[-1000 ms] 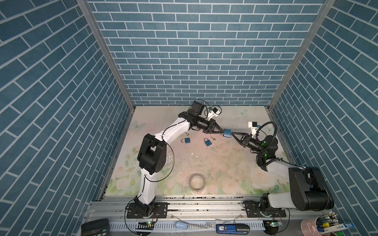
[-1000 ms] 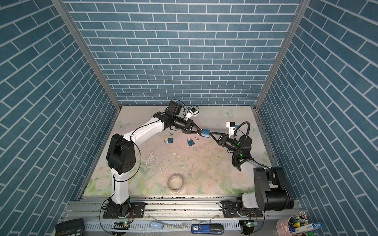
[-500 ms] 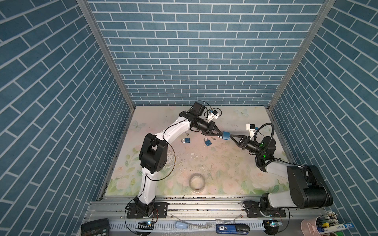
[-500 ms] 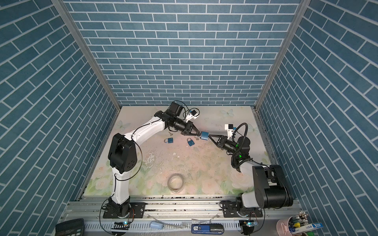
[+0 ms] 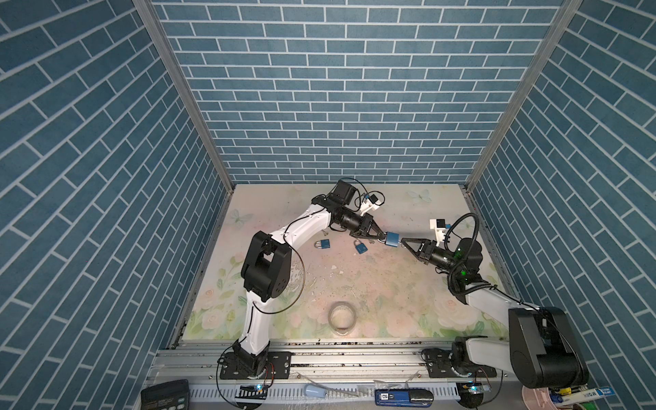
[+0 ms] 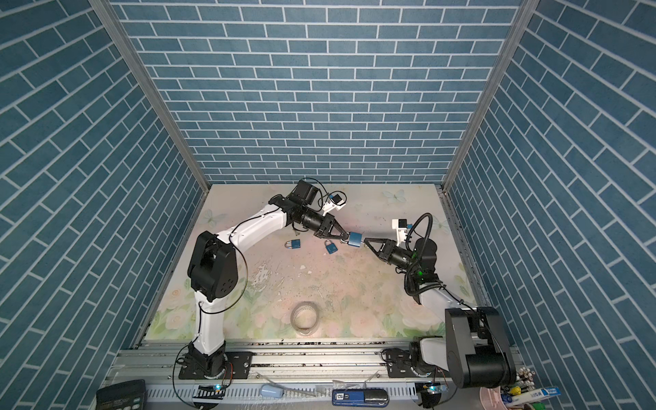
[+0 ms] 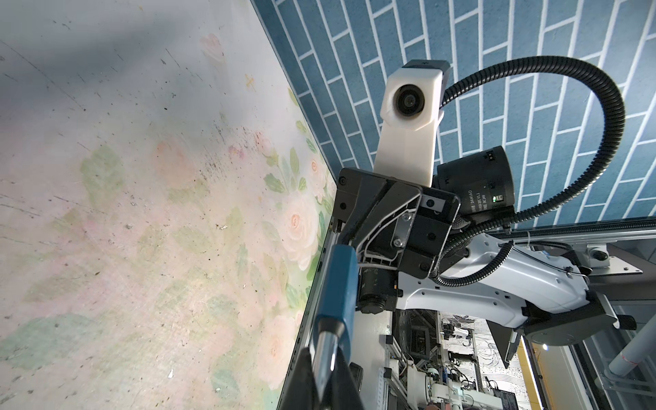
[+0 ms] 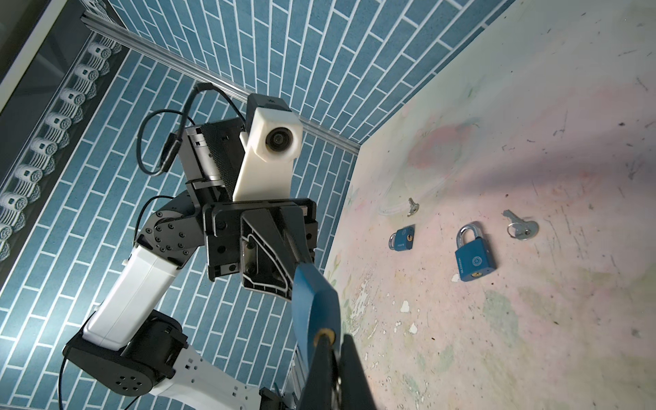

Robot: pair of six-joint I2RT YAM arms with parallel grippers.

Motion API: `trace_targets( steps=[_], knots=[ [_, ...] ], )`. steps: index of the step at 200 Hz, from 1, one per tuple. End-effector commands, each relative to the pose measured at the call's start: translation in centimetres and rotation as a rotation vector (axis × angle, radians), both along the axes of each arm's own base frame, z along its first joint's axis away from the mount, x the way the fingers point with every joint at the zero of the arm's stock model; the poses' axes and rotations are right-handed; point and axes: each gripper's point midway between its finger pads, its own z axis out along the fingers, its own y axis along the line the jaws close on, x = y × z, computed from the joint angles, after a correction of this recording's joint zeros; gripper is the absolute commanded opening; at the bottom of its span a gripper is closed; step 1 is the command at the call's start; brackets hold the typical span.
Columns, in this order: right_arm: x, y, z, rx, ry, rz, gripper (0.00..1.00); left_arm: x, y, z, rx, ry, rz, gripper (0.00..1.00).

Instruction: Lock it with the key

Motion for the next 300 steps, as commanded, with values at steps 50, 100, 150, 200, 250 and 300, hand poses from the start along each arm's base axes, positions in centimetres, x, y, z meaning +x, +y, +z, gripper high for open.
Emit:
trace_targets(
  steps=[50,100,150,200,250,300],
  knots=[
    [0.9,-3.4,-4.4,-0.065,0.085,-0.142,0.00,3.4,3.6,2.6,-0.042,-0.063,0.112,0.00],
    [1.0,-4.2,-4.7,-0.060,0.074,-0.169,0.00,3.4,3.6,2.7,-0.053,-0.061,0.117,0.00],
    [1.3,-4.7,-4.5,-0.039,0.053,-0.184,0.00,3.4,3.7,2.8,-0.060,-0.056,0.126,0.00],
    [1.7,-5.2,-4.8,-0.033,0.068,-0.211,0.00,3.3,3.4,1.6,-0.030,-0.048,0.123,0.00],
    [1.9,-7.4,-6.1,-0.085,0.131,-0.326,0.00,2.9,2.0,-1.0,0.072,-0.050,0.075,0.00],
    [0.4,-9.5,-5.8,-0.254,0.162,-0.426,0.00,3.6,-0.2,-4.2,0.137,-0.060,0.055,0.00]
  ],
)
